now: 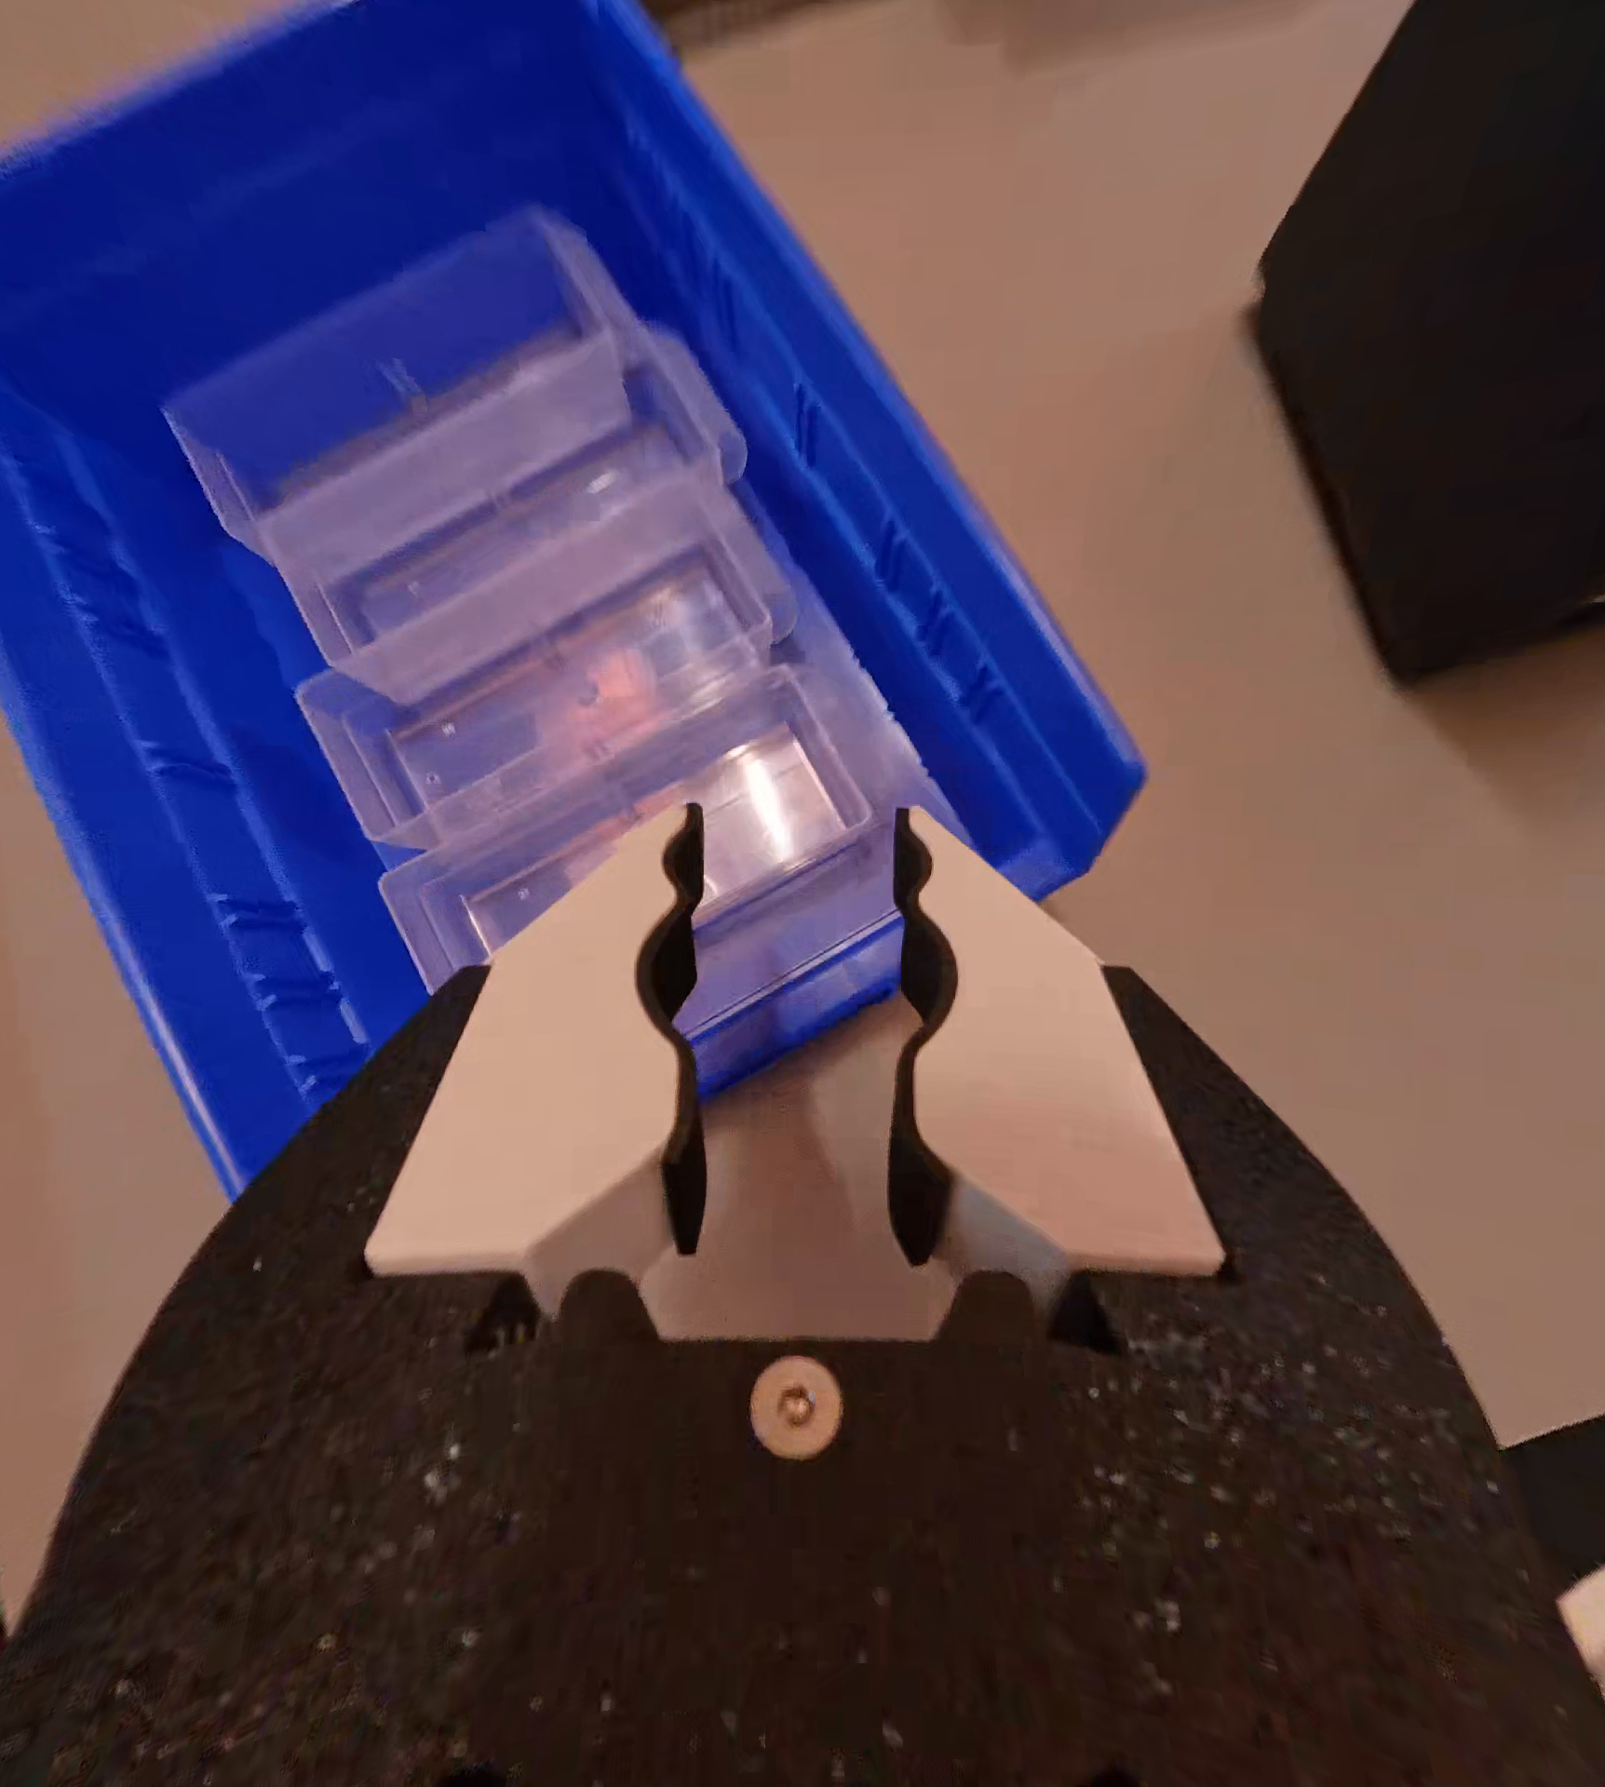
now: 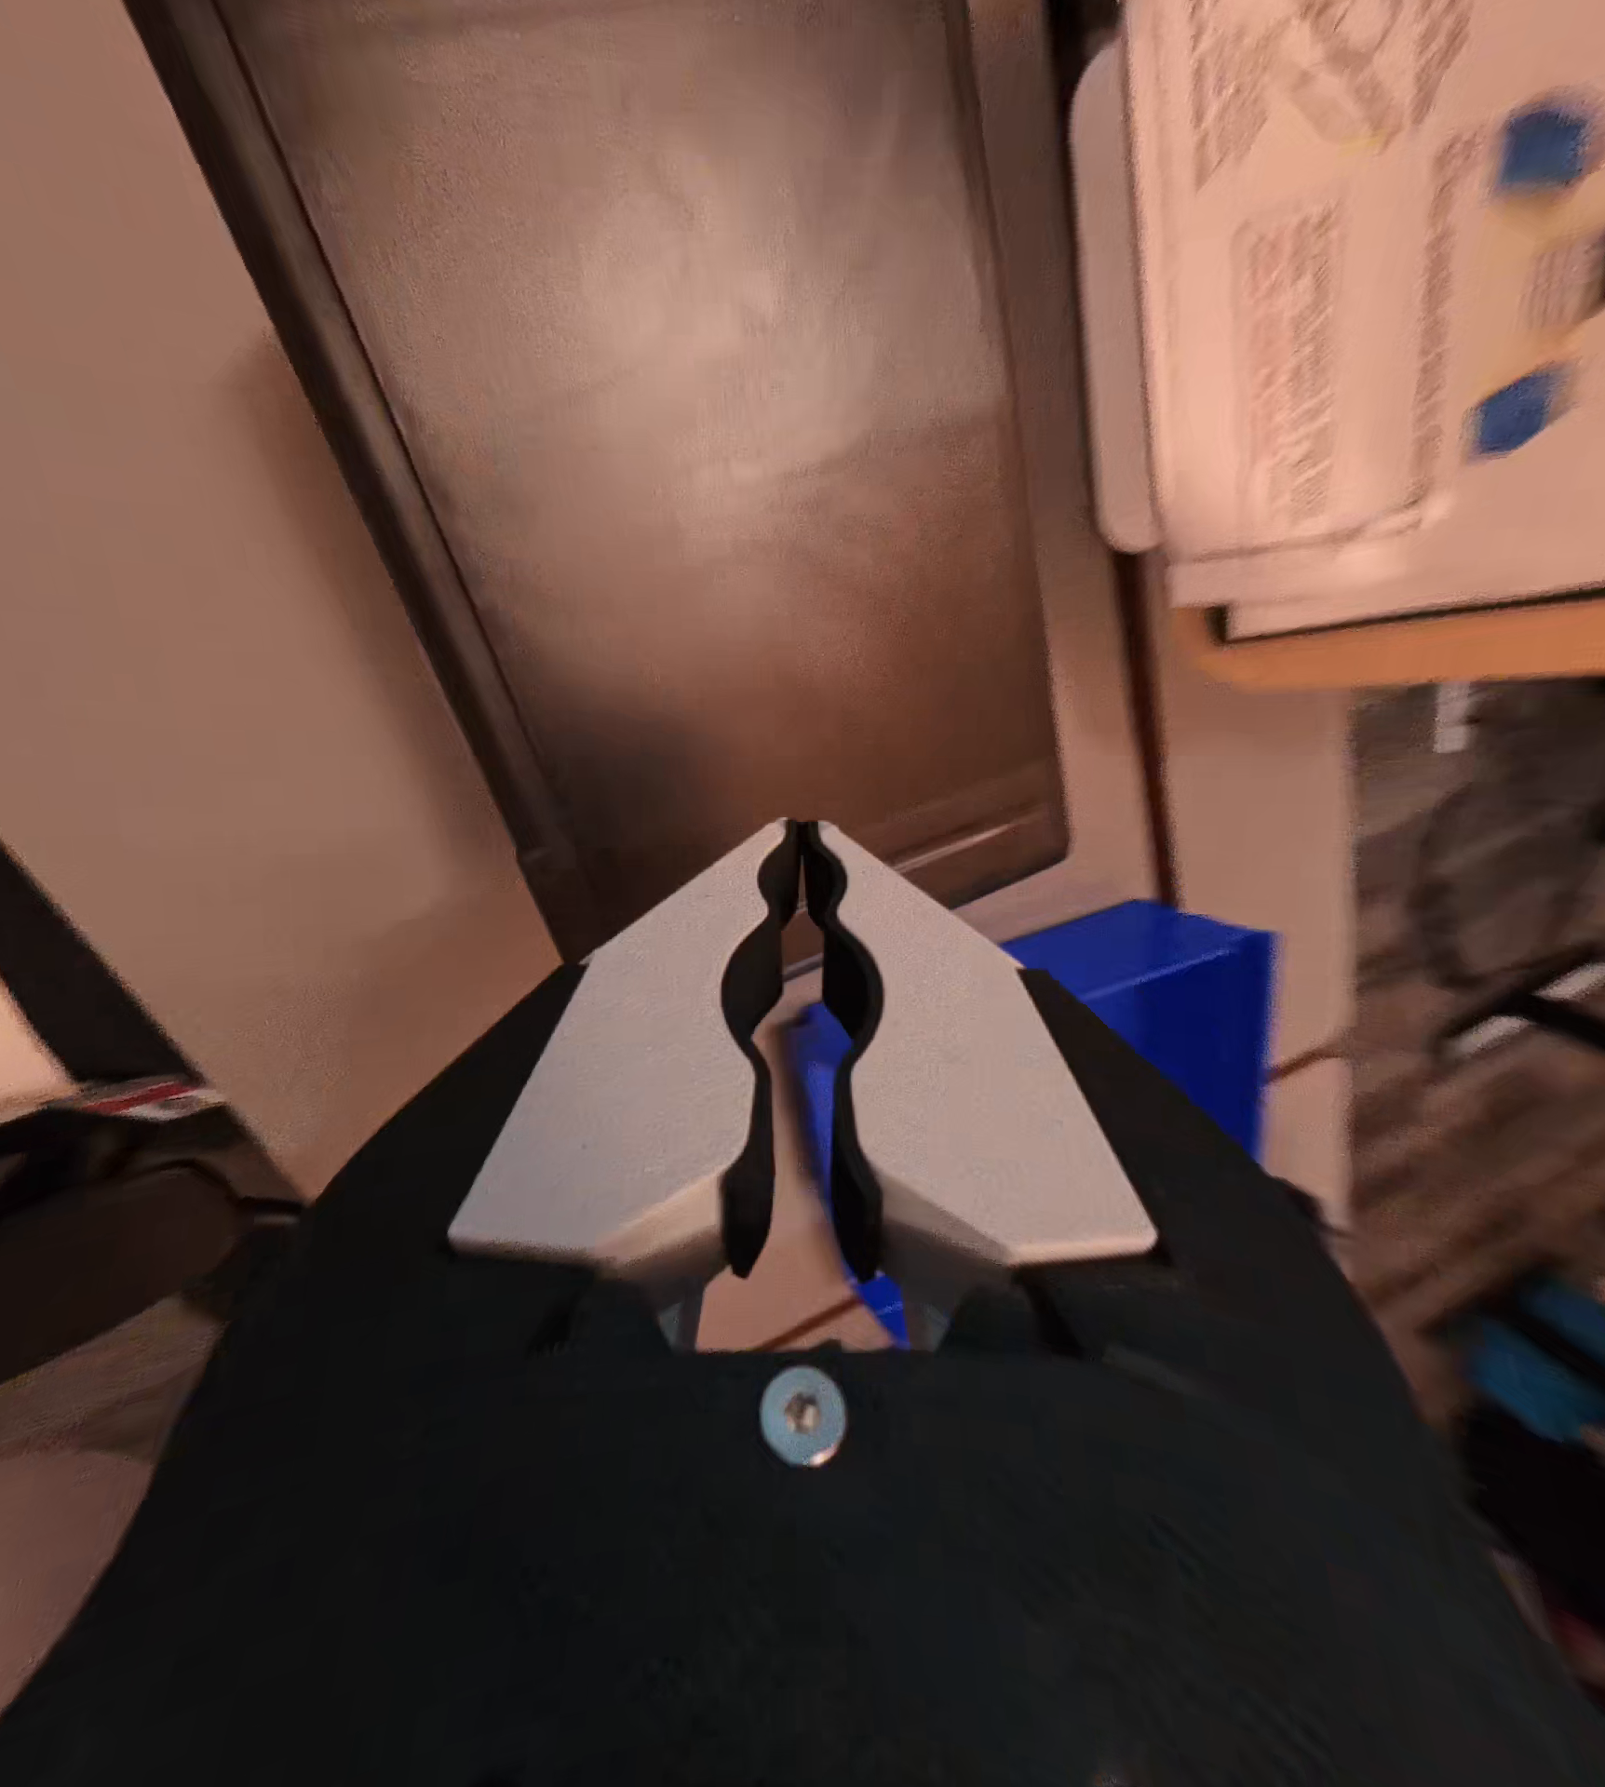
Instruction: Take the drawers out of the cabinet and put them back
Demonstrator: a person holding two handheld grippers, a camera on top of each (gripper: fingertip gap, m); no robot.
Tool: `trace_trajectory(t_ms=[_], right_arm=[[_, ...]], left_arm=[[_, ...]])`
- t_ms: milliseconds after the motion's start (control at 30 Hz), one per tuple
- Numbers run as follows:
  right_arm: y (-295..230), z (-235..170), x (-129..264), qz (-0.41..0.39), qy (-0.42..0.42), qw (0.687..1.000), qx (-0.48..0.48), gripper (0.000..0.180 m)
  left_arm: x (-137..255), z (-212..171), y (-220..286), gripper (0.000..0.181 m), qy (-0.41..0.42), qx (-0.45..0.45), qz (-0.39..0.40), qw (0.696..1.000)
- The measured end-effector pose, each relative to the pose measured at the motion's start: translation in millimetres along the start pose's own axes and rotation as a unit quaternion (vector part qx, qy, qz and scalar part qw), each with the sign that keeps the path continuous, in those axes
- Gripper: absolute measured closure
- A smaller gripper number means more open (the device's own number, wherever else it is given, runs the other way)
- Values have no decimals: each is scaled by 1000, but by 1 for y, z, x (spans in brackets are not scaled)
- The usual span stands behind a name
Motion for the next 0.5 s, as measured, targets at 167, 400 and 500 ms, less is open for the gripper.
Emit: trace_trajectory(t_ms=[167,400,500], right_arm=[[-7,-29,-33,55,-1,998,-15,180],[-12,-18,-50,34,-34,999,11,180],[-11,-15,-51,54,-75,996,17,180]], left_arm=[[-42,-6,-11,146,-120,54,-43,990],[-64,-11,-19,146,-208,99,-52,972],[-71,-6,-16,147,-240,116,-74,961]])
Point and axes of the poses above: each gripper's, where its closed fingertips meet, x back along the fingers, z out of its top, y = z × x across the jaws, the point moved 4 cm from there along x, back along the fingers, and after that the axes turned 12 degrees about -z, right-handed, at the moved point
